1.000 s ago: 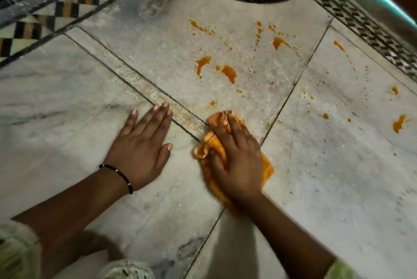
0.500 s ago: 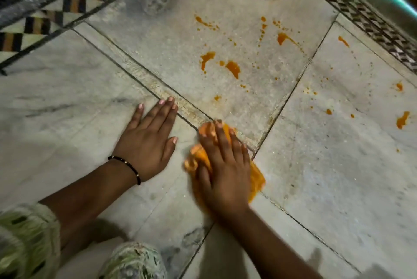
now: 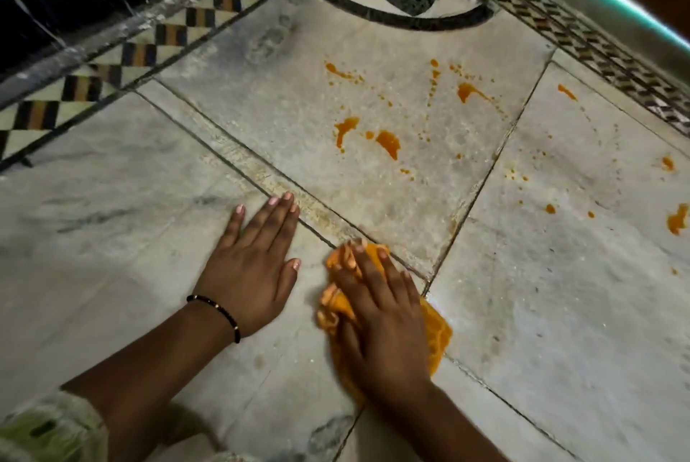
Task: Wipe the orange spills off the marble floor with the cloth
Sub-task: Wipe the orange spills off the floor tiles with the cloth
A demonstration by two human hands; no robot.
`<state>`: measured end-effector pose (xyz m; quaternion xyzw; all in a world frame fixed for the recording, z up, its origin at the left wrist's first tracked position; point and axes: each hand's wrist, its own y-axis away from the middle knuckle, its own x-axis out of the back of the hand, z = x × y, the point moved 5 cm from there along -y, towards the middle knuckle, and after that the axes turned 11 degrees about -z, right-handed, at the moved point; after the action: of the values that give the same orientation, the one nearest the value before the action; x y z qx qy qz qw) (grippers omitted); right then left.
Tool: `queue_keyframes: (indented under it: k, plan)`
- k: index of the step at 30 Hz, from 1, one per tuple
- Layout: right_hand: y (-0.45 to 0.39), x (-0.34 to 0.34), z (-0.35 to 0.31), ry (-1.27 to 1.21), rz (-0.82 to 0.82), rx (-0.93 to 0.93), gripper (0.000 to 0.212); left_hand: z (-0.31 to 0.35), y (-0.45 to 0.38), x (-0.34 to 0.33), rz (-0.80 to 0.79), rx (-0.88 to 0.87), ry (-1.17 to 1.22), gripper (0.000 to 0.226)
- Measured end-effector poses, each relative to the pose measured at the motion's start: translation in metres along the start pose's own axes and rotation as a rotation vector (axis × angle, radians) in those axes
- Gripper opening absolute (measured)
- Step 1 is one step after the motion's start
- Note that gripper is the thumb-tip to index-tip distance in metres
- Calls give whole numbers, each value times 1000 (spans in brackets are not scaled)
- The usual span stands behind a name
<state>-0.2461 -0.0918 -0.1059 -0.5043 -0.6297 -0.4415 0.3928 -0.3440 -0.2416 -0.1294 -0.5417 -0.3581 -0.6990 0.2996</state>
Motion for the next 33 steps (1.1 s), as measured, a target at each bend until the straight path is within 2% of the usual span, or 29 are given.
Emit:
queue_keyframes:
  k: [3,6,8,10,14,17,19,22,23,24,26,28,29,31,33]
  plan:
    - [-66,14,10,28,-31,54,58,-1,-1,-2,0,4,-16,64]
    - [-135,29,17,33,-15,-9,57,-2,-1,-2,-16,1,-18,64]
    - [-147,33,21,-3,21,-37,56,-2,-2,-1,-19,-7,-24,64]
    - [-117,30,21,-48,63,-25,56,-2,-1,-1,-18,-8,-18,64]
    - [16,12,33,-46,58,9,54,-3,0,-1,-17,-11,14,64]
    - [48,24,74,-22,53,32,55,-3,-1,-1,-9,-6,27,63]
    - [22,36,100,-26,111,-100,57,-2,-1,0,-10,-5,37,64]
    - [-48,47,112,-89,258,-513,61,-1,-2,0,-19,-5,24,64]
    - [-67,46,102,-117,263,-572,63,-1,-2,0,-31,-8,19,64]
    - [-81,41,84,-126,236,-541,64,-2,-1,-1,-41,-6,16,64]
    - [-79,26,40,-58,143,-294,65,-3,-2,-1,-50,-14,0,64]
    - [-31,15,17,2,36,-20,65,-3,-3,-1,-57,-26,-15,64]
    - [0,12,21,10,13,60,63,-3,-3,-2,-59,-30,-17,65]
    - [57,15,55,-2,36,74,56,-1,-3,-2,-55,-19,-13,68]
    - [86,28,104,-62,122,-83,55,3,-3,-1,-35,9,22,75]
